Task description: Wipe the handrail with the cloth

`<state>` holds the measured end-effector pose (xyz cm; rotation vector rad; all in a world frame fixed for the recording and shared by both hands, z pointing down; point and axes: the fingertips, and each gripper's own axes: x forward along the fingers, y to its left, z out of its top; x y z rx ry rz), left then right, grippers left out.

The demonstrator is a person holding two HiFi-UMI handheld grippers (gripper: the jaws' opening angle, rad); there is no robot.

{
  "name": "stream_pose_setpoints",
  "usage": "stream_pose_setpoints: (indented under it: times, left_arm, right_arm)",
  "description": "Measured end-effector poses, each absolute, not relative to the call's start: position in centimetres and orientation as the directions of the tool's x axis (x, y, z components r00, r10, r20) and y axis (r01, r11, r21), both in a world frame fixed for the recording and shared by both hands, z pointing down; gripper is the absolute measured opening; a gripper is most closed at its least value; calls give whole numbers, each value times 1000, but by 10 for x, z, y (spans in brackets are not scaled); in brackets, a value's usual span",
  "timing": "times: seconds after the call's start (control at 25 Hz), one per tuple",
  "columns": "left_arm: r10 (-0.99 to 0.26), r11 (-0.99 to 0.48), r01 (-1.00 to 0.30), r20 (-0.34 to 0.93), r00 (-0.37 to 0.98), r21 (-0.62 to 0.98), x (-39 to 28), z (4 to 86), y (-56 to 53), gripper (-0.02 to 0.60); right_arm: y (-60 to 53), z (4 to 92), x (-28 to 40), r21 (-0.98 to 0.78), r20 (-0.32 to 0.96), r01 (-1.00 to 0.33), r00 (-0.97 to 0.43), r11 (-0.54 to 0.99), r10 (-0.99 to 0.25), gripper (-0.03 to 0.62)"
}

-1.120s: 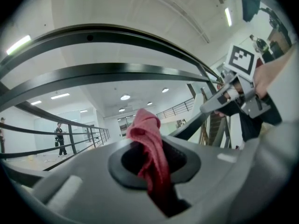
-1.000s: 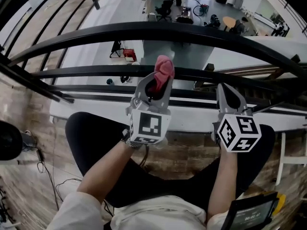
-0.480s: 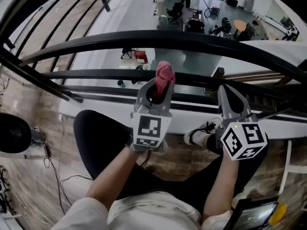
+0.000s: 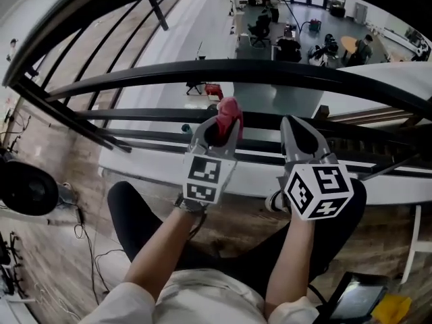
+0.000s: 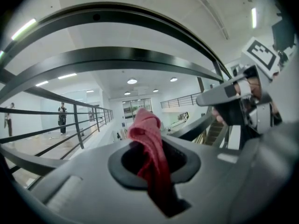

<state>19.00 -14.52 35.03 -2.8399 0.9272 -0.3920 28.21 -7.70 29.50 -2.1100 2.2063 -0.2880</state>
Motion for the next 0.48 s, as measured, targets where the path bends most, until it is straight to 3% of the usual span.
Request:
stream_pose_setpoints:
  times: [0.48]
  left_arm:
    - [-582,-812,-555,182,792,-180,199,345,-139,67]
  right_arm:
    - [-88,308,247,-101,139,-987,-135,121,-981,2]
